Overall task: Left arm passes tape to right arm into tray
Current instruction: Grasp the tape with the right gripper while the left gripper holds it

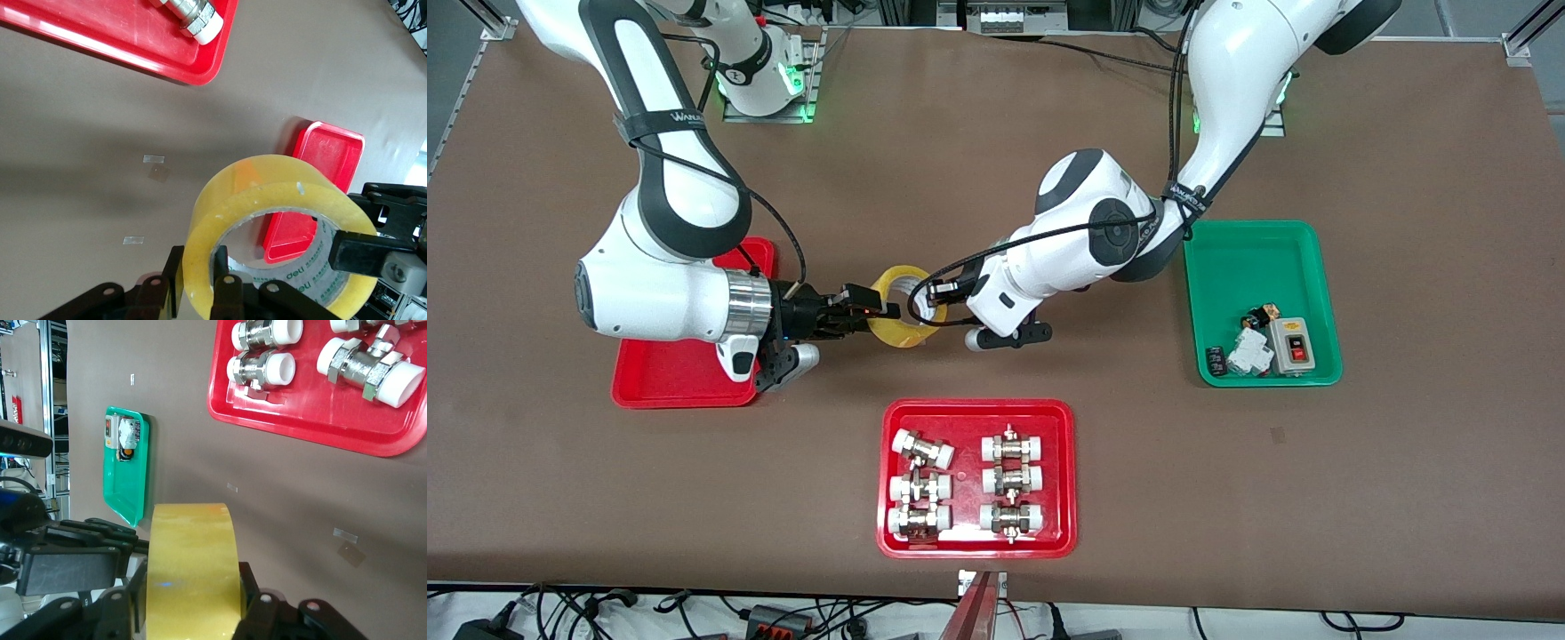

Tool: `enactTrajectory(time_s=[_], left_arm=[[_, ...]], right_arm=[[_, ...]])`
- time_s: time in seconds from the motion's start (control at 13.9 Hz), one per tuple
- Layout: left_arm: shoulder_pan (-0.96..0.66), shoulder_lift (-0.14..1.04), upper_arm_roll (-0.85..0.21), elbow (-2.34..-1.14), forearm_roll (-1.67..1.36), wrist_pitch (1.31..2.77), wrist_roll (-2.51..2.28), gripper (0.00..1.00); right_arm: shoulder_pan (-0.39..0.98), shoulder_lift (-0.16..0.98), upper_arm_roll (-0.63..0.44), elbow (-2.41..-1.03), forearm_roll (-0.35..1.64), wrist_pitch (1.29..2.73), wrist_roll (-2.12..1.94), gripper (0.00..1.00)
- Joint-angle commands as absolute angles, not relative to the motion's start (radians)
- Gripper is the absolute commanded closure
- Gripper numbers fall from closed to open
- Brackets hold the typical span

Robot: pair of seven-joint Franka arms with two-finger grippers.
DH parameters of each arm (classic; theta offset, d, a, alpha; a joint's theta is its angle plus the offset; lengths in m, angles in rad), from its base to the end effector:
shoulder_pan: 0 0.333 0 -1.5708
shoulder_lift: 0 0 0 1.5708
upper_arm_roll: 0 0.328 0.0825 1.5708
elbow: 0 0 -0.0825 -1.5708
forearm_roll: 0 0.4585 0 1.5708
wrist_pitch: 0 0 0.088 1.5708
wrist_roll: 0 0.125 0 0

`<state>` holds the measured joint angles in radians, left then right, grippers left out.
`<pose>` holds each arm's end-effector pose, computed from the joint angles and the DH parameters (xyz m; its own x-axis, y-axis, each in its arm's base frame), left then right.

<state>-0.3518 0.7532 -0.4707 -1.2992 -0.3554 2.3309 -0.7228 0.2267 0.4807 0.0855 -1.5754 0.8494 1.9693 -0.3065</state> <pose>0.6396 -0.5606 0.3341 0.9518 0.1901 -0.2407 0.2978 -0.7602 0.5774 0.7060 0.2839 0.3405 0.9751 0.2218 0.0050 0.1569 -0.6734 -0.7224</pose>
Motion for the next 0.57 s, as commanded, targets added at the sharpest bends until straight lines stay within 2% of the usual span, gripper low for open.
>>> enactTrajectory(time_s=[0.0,0.29,0.5], left_arm=[[-0.348,0.752,-0.466,-1.27,-0.36,2.329,-0.691,0.0],[-0.276,0.716,-0.469,-1.276,-0.354,2.316,-0.686,0.0],[-0.184,0.669,-0.474,-1.299,-0.354,2.226,-0.493,0.0]], right_arm=[[0.219,0.489,0.087,-1.555,0.87,1.965,-0.316,1.0],[0.184,0.482,0.086,-1.555,0.856,1.956,-0.319,1.0],[0.079,0.479,0.084,-1.555,0.818,1.834,-0.362,1.0]])
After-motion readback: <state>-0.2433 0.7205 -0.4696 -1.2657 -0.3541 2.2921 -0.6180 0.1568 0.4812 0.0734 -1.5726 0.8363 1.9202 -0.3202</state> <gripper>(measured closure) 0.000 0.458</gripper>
